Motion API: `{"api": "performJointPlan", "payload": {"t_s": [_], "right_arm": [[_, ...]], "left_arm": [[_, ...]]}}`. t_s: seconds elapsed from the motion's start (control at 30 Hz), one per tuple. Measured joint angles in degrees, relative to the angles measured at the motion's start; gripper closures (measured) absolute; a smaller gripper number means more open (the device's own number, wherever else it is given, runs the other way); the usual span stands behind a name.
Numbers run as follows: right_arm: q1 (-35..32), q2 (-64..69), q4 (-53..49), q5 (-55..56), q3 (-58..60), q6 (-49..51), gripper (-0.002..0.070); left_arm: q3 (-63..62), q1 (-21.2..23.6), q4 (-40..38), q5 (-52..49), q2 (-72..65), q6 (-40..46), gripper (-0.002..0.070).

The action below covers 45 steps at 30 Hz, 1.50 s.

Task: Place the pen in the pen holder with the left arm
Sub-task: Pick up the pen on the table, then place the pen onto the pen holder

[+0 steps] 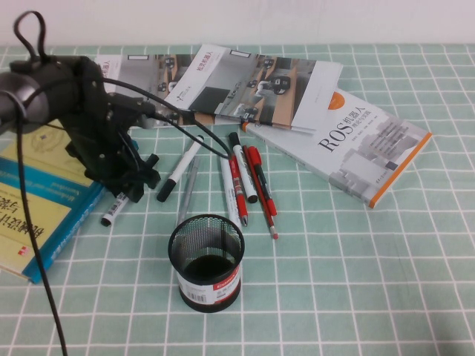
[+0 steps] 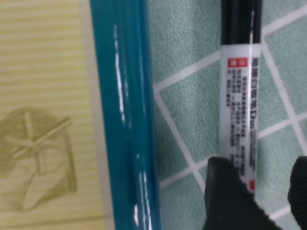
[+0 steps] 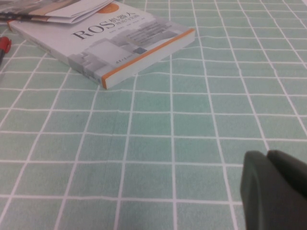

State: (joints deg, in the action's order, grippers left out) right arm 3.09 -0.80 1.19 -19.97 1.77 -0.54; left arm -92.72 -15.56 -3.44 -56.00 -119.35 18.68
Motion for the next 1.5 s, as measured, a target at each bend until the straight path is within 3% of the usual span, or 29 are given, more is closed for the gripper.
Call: {"api": "performJointPlan", "payload": {"t_s": [0.33, 0.4, 0.47, 0.73, 0.9, 1.07, 1.27, 1.4, 1.5], "right_arm": [[0.0, 0.0, 0.0, 0.0, 0.0, 0.0, 0.0696], [0.0, 0.0, 0.0, 0.0, 0.0, 0.0, 0.0696], [0.0, 0.0, 0.0, 0.0, 0.0, 0.0, 0.0696], [0.0, 0.0, 0.0, 0.0, 0.0, 0.0, 0.0696], [0.0, 0.0, 0.0, 0.0, 0.0, 0.0, 0.0696], [0.0, 0.0, 0.0, 0.0, 0.0, 0.0, 0.0696], [0.0, 0.0, 0.0, 0.0, 0.0, 0.0, 0.0696], [0.0, 0.0, 0.0, 0.0, 0.0, 0.0, 0.0696], [0.0, 0.0, 0.0, 0.0, 0.0, 0.0, 0.0696]], "left_arm": [[-0.63, -0.48, 1.76, 0.38, -1.94, 0.0, 0.0433], [-0.63, -0.57, 2.18, 0.3, -1.94, 0.0, 0.0476], [-0.63, -0.57, 2.32, 0.3, -1.94, -0.5, 0.0566], [0.37, -0.57, 1.56, 0.43, 1.41, -1.03, 0.0566], [9.08, -0.57, -3.46, 9.1, 15.01, -0.95, 0.0566], [25.92, -0.57, -16.24, 23.71, 34.11, 6.93, 0.0566], [44.27, -1.77, -44.52, 41.78, 54.96, 32.2, 0.0566], [51.14, -3.98, -63.03, 46.05, 62.25, 49.44, 0.0567], [53.28, -5.63, -68.84, 47.11, 63.51, 54.65, 0.0567]]}}
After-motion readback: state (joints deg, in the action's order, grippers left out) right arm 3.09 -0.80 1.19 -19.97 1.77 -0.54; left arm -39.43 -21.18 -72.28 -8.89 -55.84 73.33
